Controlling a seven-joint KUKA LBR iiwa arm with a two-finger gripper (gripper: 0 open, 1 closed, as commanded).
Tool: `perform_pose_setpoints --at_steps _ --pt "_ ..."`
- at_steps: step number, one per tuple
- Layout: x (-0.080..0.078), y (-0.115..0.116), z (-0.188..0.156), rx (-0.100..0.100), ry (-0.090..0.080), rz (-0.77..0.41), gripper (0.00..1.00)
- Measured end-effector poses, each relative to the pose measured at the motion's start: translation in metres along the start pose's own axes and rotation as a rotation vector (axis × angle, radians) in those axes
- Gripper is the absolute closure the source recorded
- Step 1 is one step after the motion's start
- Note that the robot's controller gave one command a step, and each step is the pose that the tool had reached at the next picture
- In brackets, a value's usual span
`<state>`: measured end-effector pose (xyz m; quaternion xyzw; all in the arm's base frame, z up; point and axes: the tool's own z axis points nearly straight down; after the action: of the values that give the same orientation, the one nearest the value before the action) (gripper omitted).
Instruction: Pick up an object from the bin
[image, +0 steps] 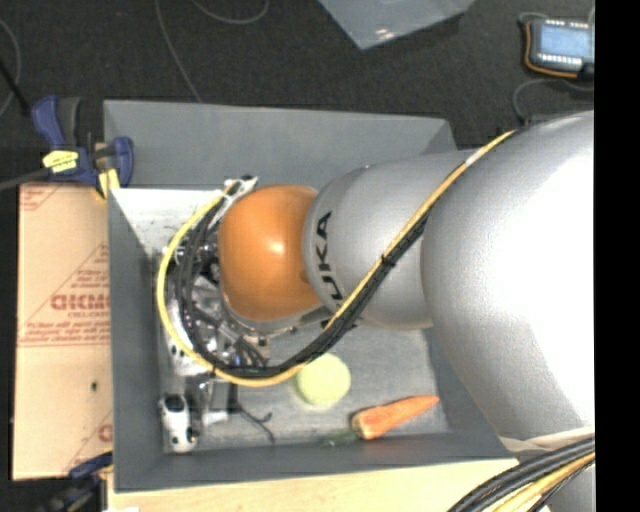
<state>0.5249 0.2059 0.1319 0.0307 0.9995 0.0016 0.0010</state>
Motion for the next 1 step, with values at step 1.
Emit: perform_pose_setpoints --at_steps 1 --pt "0.0069 -0.0246 -0.0127 0.001 0.001 0.035 0.0"
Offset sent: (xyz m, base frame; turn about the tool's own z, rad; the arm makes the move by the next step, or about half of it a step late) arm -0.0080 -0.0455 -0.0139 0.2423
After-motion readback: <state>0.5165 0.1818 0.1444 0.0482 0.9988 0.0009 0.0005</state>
